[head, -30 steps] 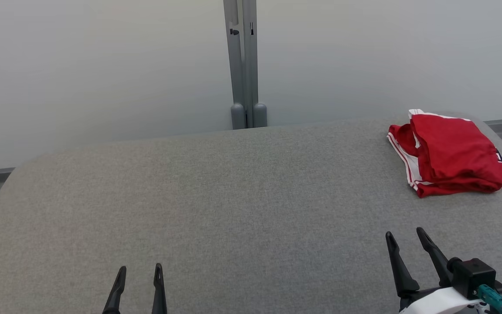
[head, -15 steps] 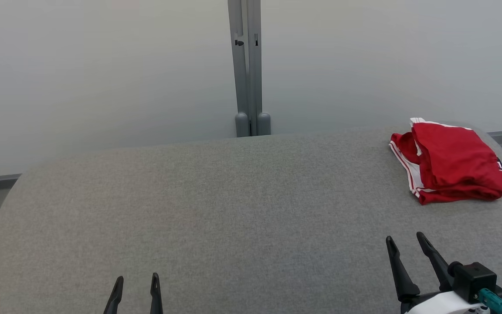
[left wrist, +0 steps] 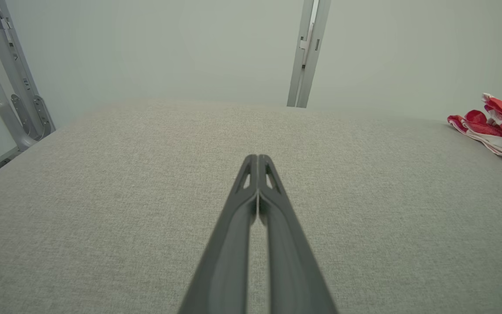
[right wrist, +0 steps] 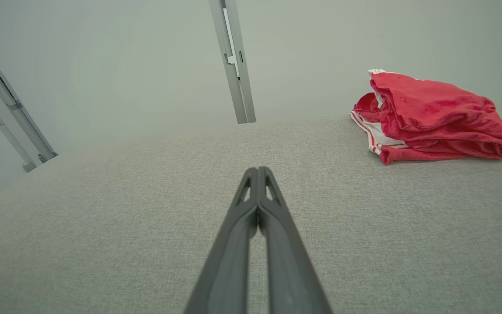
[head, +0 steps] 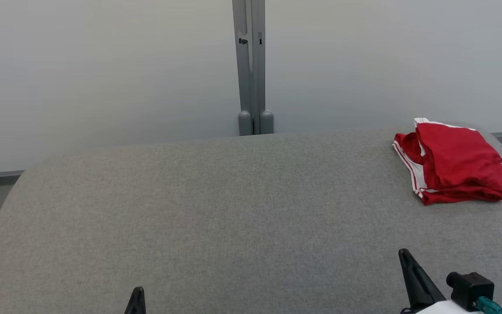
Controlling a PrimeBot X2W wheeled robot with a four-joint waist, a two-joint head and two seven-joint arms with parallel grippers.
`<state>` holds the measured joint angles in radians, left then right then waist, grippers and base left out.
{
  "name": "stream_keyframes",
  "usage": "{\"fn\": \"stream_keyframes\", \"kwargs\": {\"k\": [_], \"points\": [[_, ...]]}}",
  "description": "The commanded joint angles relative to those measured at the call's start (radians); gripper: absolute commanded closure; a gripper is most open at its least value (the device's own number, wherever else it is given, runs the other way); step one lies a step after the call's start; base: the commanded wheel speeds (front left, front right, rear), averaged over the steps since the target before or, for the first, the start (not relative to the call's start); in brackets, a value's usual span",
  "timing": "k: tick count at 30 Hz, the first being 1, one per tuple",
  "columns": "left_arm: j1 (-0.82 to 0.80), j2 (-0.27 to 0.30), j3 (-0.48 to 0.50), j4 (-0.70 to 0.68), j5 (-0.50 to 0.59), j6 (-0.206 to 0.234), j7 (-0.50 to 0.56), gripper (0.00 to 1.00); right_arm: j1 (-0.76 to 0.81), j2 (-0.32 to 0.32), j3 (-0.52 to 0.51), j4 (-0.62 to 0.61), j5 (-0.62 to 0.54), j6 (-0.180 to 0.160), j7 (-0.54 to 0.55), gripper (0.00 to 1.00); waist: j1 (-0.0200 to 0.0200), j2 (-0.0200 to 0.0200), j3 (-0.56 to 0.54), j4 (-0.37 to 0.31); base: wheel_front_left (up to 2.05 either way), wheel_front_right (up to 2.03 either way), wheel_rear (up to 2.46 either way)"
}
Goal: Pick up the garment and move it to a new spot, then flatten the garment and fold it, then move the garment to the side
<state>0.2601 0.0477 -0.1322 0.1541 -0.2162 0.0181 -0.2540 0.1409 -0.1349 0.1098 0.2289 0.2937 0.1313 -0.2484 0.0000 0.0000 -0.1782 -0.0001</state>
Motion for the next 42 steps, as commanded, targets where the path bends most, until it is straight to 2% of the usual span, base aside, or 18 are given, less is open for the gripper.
{"fn": "stream_keyframes", "kwargs": {"k": [1,20,42], "points": [[-0.022,0.001,0.010,-0.012,-0.050,-0.005,0.009,1.00,-0.026,-0.001,-0.012,-0.013,0.044,0.000,0.010,1.00,0.0000,0.0000,0.003,0.000,0.00,0.00,0.00],[-0.112,0.007,0.063,0.017,-0.387,-0.041,0.093,1.00,-0.083,0.020,-0.064,-0.008,0.358,0.000,0.096,1.00,0.0000,0.0000,0.030,0.000,0.00,0.00,0.00],[-0.192,0.010,0.114,0.036,-0.693,-0.074,0.173,1.00,-0.135,0.039,-0.113,-0.002,0.646,0.000,0.176,1.00,0.0000,0.0000,0.062,0.000,0.00,0.00,0.00]]}}
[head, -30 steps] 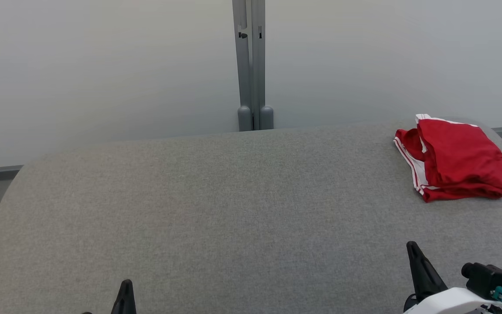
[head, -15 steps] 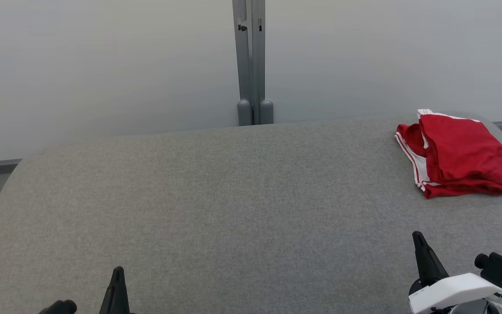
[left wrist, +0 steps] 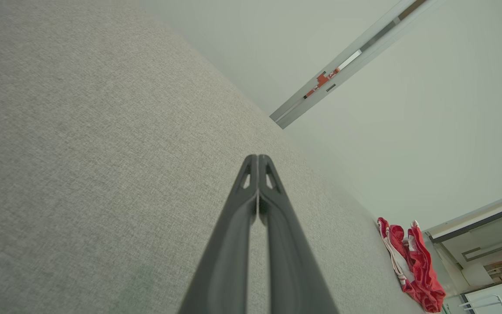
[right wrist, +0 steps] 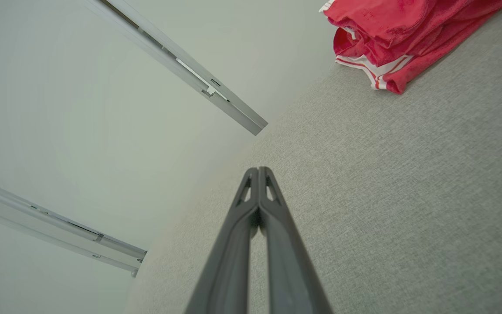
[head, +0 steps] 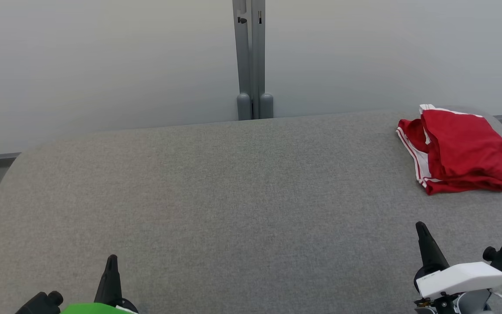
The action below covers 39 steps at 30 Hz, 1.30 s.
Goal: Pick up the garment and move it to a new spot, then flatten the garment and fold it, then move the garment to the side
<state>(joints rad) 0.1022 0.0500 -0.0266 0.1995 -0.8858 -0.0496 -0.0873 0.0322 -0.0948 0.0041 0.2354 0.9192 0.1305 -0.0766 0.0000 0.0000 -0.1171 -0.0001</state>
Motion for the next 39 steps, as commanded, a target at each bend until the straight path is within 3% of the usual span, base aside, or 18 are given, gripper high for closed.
{"fn": "stream_keyframes", "kwargs": {"k": [1,39], "points": [[-0.038,0.008,0.011,-0.008,-0.037,-0.008,0.009,1.00,-0.029,0.000,-0.009,-0.008,0.033,0.001,0.008,1.00,0.0000,0.0000,0.003,0.000,0.00,0.00,0.00],[-0.140,0.009,0.081,0.021,-0.425,-0.051,0.114,1.00,-0.095,0.025,-0.072,0.001,0.402,0.001,0.112,1.00,0.0000,0.0000,0.058,0.000,0.00,0.00,0.00]]}}
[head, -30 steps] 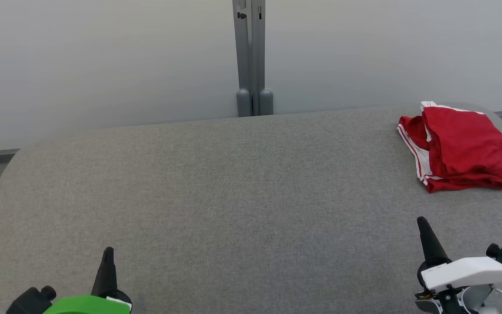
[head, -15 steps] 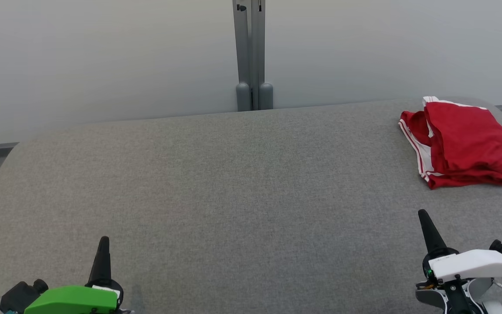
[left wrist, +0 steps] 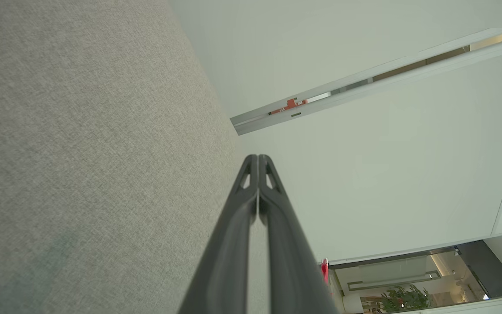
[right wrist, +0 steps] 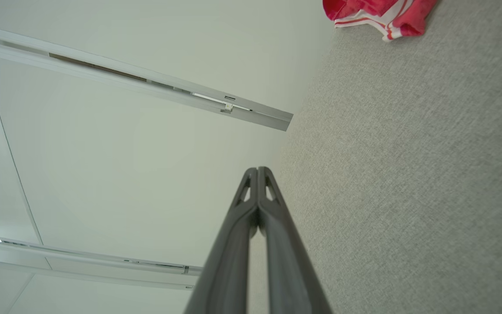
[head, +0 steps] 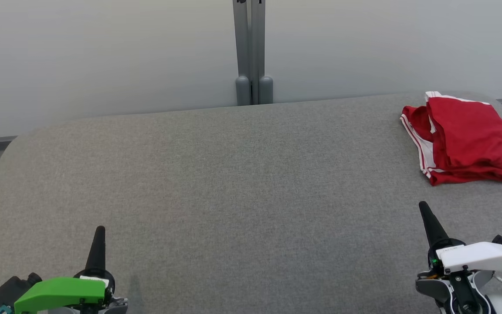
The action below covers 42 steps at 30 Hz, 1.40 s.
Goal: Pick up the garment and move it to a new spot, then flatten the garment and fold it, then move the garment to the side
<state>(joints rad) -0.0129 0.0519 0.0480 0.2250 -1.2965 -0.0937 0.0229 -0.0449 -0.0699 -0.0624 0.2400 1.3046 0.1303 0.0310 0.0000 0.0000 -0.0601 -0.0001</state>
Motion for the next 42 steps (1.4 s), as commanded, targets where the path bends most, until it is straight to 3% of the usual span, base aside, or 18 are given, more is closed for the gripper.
{"fn": "stream_keyframes", "kwargs": {"k": [1,42], "points": [[-0.028,0.007,0.008,-0.003,-0.024,-0.008,0.006,1.00,-0.020,0.001,-0.007,-0.003,0.026,0.001,0.006,1.00,0.0000,0.0000,0.003,0.000,0.00,0.00,0.00],[-0.107,0.005,0.064,0.022,-0.324,-0.041,0.091,1.00,-0.070,0.020,-0.055,0.006,0.312,0.001,0.087,1.00,0.0000,0.0000,0.063,0.000,0.00,0.00,0.00]]}}
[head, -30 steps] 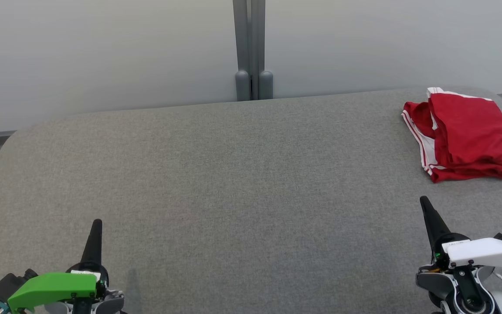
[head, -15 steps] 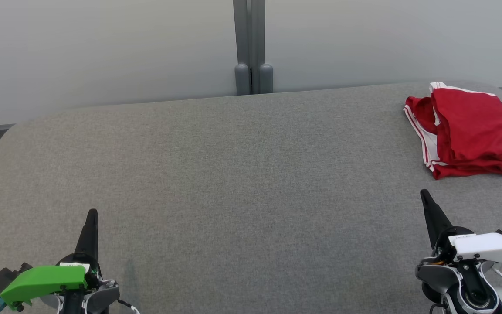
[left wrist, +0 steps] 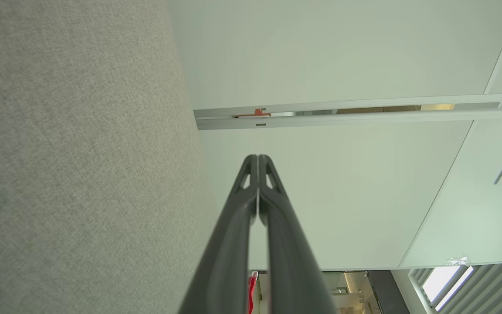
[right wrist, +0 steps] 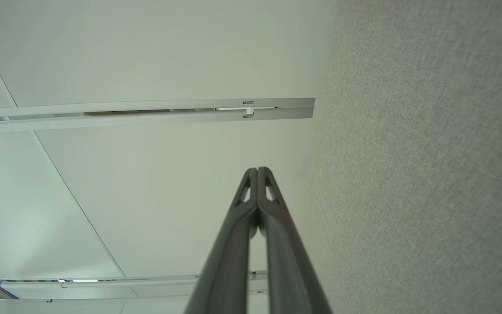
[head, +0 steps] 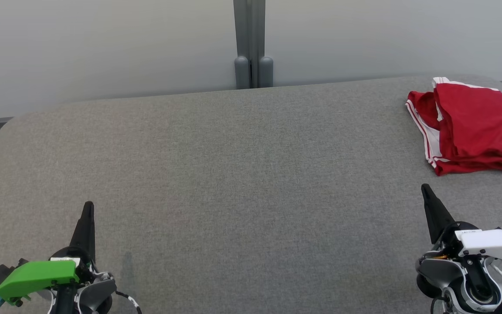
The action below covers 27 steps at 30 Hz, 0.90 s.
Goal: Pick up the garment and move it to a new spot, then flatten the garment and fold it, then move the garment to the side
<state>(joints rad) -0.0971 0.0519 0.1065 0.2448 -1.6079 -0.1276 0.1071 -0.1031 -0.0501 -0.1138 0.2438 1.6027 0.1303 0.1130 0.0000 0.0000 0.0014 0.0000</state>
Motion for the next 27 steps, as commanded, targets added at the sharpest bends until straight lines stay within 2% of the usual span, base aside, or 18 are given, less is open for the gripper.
{"fn": "stream_keyframes", "kwargs": {"k": [1,27], "points": [[-0.023,0.005,0.006,0.002,-0.013,-0.007,0.005,1.00,-0.011,0.001,-0.003,0.002,0.014,0.001,0.005,1.00,0.0000,0.0000,0.002,0.000,0.00,0.00,0.00],[-0.020,0.003,0.008,0.002,-0.007,-0.007,0.007,1.00,-0.009,0.000,-0.003,0.002,0.013,0.001,0.005,1.00,0.0000,0.0000,0.002,0.000,0.00,0.00,0.00]]}}
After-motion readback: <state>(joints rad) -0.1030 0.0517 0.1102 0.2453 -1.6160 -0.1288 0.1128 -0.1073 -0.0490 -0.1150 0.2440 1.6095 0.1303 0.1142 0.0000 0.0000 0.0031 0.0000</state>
